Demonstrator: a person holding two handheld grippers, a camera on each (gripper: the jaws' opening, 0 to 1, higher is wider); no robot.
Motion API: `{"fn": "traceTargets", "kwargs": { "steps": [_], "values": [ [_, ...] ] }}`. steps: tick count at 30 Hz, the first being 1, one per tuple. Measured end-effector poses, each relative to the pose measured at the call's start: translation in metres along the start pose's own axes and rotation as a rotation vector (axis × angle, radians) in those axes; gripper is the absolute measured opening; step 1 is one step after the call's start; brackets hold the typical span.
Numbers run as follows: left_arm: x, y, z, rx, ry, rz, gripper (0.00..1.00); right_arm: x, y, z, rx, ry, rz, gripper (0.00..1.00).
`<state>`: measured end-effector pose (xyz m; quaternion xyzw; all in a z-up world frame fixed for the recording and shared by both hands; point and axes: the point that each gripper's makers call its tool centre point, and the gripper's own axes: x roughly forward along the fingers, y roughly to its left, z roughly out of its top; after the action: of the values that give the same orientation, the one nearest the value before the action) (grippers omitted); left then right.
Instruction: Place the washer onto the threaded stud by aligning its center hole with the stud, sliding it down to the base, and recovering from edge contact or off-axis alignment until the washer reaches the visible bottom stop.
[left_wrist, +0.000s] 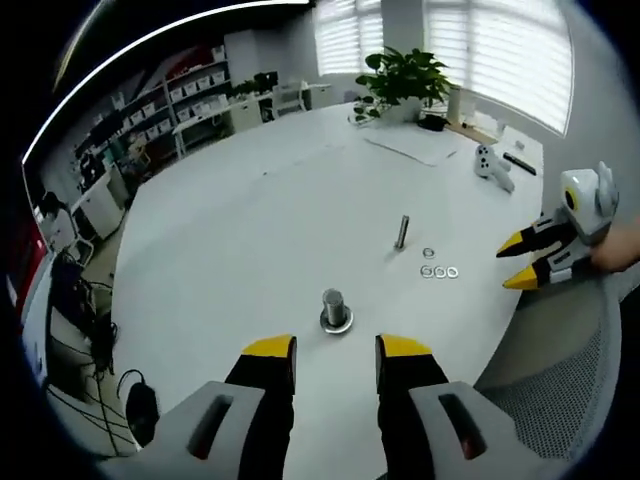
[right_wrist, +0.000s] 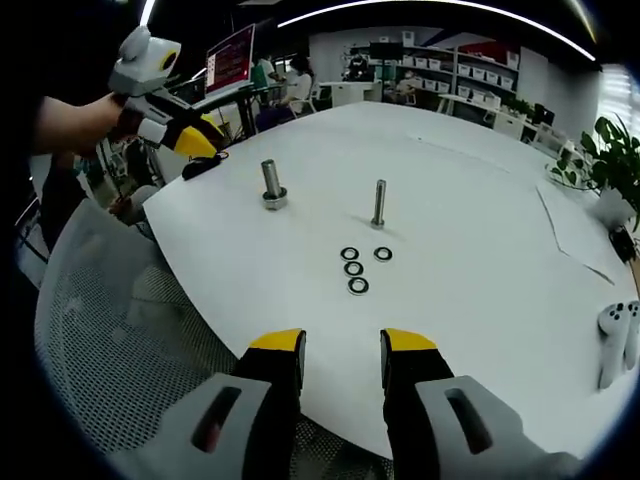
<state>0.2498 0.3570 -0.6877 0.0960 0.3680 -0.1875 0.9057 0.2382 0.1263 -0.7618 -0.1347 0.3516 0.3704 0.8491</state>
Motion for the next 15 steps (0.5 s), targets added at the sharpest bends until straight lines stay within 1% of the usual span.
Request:
{"fn": "traceTargets", "kwargs": {
  "steps": [6, 9, 11, 12, 15],
  "values": [
    [-0.009, -0.001, -0.009, -0.019, -0.059, 0.002, 0.3, 0.0, -0.001, -0.001, 0.005, 0.005, 0.0, 0.33],
    [-0.012, 0.001, -0.012, -0.054, -0.089, 0.003, 0.3, 0.0, -0.002, -0.003, 0.011, 0.015, -0.008, 0.33],
    [-0.012, 0.002, -0.015, -0.088, -0.115, 0.001, 0.3, 0.0, -0.004, -0.002, 0.009, 0.012, -0.017, 0.34],
    [-0.012, 0.002, -0.018, -0.099, -0.116, -0.004, 0.31, 0.0, -0.004, -0.002, 0.009, 0.012, -0.019, 0.34],
    [-0.012, -0.002, -0.023, -0.133, -0.124, -0.021, 0.31, 0.001, -0.005, -0.008, 0.013, 0.045, -0.026, 0.35]
  ]
}}
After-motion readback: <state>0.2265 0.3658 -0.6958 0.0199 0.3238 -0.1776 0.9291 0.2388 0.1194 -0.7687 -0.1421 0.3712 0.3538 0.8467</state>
